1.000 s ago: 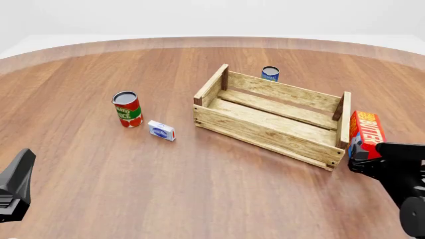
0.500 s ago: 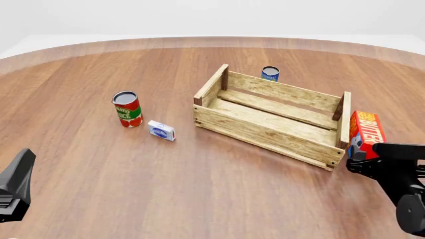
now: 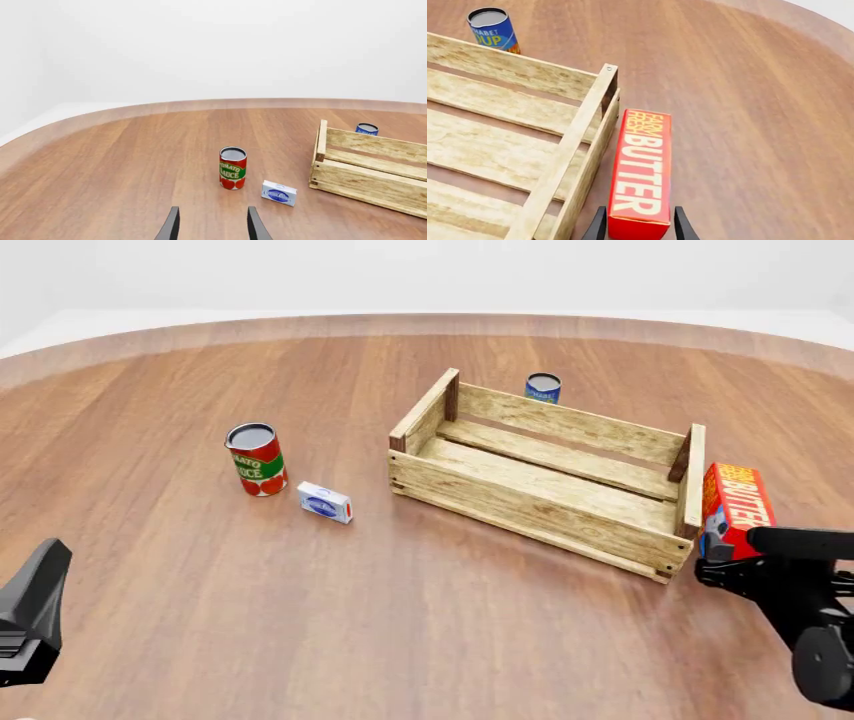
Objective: Pick up the butter and put it in the tray.
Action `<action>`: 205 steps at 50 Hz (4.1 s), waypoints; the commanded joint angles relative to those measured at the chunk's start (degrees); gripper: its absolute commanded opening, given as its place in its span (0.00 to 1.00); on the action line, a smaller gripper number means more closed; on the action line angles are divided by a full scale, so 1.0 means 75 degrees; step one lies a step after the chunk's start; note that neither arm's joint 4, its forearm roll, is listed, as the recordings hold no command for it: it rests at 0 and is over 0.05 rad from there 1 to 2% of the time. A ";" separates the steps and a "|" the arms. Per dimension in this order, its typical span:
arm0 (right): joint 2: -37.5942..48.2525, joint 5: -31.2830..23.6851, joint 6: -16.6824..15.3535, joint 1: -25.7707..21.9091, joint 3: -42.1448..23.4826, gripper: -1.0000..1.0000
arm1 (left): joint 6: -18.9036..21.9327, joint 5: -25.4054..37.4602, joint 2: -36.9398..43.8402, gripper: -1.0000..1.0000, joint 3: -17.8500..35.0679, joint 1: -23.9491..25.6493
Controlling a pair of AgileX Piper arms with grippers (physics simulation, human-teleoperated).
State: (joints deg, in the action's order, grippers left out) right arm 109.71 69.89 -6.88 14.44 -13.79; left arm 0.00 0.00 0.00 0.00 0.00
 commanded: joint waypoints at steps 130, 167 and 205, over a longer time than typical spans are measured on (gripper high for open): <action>-0.8333 -0.6174 -0.0548 -0.0860 0.0212 0.00 | 0.0000 0.0000 0.0000 1.00 0.0000 0.0000; -0.6987 -0.6307 -0.0550 -0.2165 -0.1138 0.00 | 0.0000 0.0000 0.0000 1.00 0.0000 0.0000; -0.4885 -0.5344 -0.0541 -0.3141 -0.1902 0.00 | 0.0000 0.0000 0.0000 1.00 0.0000 0.0000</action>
State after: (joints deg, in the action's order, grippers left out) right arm 70.72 28.22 -11.86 -7.69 -26.12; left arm 0.00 0.00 0.00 0.00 0.00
